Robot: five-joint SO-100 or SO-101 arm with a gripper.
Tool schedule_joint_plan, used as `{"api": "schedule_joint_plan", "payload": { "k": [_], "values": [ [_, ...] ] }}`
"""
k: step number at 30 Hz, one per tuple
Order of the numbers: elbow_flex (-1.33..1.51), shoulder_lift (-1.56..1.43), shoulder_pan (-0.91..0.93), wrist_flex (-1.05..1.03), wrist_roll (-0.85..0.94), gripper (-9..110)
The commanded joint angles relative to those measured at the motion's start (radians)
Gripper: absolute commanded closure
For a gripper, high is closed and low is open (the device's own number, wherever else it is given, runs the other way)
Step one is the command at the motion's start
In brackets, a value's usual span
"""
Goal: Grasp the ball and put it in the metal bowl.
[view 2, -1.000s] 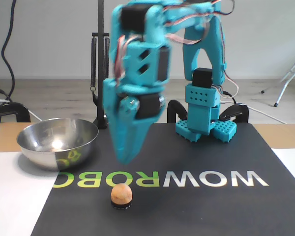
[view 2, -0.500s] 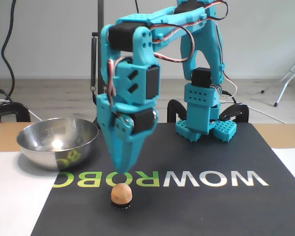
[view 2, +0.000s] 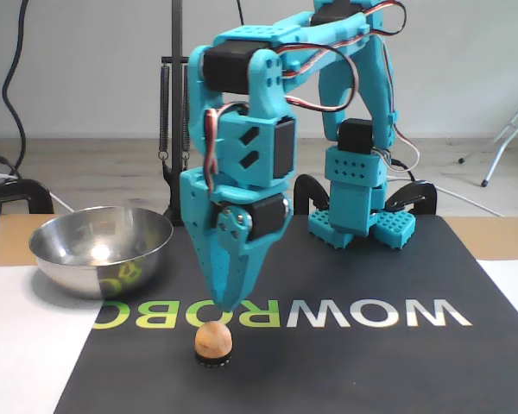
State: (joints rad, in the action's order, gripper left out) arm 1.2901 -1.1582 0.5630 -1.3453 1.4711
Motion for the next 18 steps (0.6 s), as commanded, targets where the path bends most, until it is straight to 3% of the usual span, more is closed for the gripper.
{"api": "schedule_joint_plan", "payload": {
  "k": [1,18],
  "values": [
    [-0.041,0.009,-0.002,0.003,0.003,101],
    [-0.14,0.086,0.006,0.003,-0.002,101]
  ]
}}
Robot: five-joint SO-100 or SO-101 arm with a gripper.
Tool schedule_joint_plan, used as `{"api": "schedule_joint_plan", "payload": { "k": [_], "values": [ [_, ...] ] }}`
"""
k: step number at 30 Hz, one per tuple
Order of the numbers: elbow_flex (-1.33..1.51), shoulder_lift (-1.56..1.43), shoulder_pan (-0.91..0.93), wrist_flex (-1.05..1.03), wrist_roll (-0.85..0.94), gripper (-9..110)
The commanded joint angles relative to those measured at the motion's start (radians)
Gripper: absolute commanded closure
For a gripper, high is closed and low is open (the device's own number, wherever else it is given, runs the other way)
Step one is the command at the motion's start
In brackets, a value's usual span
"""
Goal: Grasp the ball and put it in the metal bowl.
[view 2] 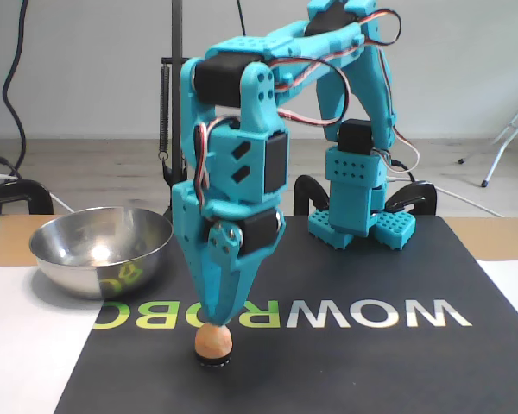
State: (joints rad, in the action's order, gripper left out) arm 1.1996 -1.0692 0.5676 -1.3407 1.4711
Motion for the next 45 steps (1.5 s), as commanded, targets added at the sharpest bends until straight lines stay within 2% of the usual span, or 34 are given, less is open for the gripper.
{"api": "schedule_joint_plan", "payload": {
  "k": [1,11,16,19,45],
  "values": [
    [-0.049,-0.003,0.002,-0.002,-0.002,101],
    [-0.044,-0.002,0.002,-0.002,-0.002,100],
    [-0.038,-0.002,0.002,-0.002,-0.002,85],
    [-0.037,-0.002,0.006,-0.009,0.003,80],
    [-0.035,-0.002,0.008,-0.014,0.003,81]
  ]
}}
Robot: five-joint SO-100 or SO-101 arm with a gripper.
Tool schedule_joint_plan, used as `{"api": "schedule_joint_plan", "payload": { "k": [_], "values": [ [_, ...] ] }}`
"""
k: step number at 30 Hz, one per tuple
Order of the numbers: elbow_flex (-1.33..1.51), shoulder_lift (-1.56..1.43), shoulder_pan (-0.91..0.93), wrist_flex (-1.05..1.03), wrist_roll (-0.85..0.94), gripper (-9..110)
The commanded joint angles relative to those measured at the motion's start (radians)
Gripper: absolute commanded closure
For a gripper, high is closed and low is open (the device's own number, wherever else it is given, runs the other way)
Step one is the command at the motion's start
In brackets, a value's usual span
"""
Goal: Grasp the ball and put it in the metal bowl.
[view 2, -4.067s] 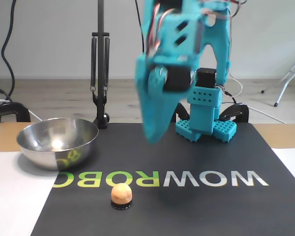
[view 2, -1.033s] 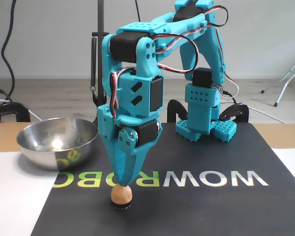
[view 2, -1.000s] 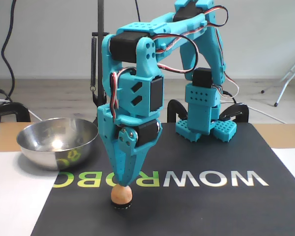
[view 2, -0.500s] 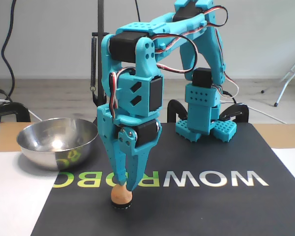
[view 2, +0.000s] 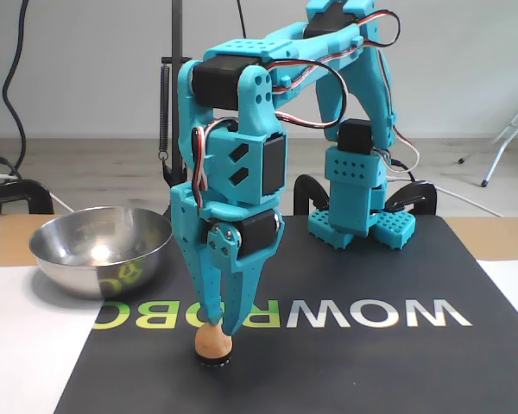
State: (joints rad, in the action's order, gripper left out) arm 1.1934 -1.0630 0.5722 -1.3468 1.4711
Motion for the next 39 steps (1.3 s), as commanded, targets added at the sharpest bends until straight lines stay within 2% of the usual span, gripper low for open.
{"api": "schedule_joint_plan", "payload": {
  "k": [1,39],
  "values": [
    [-0.029,-0.008,0.003,-0.008,0.002,81],
    [-0.028,-0.008,0.017,-0.009,0.0,80]
  ]
}}
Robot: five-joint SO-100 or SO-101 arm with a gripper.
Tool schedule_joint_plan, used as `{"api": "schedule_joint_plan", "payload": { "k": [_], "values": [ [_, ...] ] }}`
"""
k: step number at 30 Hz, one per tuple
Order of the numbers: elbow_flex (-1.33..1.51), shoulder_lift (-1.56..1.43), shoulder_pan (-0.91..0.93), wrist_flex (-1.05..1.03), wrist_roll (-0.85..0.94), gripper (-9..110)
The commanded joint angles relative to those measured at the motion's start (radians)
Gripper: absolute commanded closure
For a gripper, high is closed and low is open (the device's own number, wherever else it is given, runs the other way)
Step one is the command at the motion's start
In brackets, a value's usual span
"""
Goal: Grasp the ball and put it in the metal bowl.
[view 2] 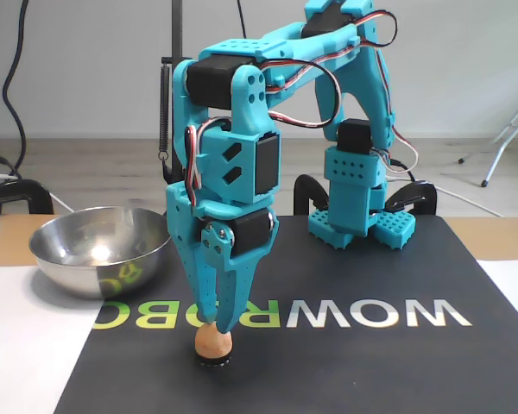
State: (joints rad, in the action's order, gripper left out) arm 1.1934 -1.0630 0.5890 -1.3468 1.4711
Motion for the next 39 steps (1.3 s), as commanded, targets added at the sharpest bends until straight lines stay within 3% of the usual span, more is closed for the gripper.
{"api": "schedule_joint_plan", "payload": {
  "k": [1,39],
  "values": [
    [-0.028,-0.008,0.0,-0.011,0.0,80],
    [-0.015,-0.078,0.02,-0.081,0.005,80]
  ]
}}
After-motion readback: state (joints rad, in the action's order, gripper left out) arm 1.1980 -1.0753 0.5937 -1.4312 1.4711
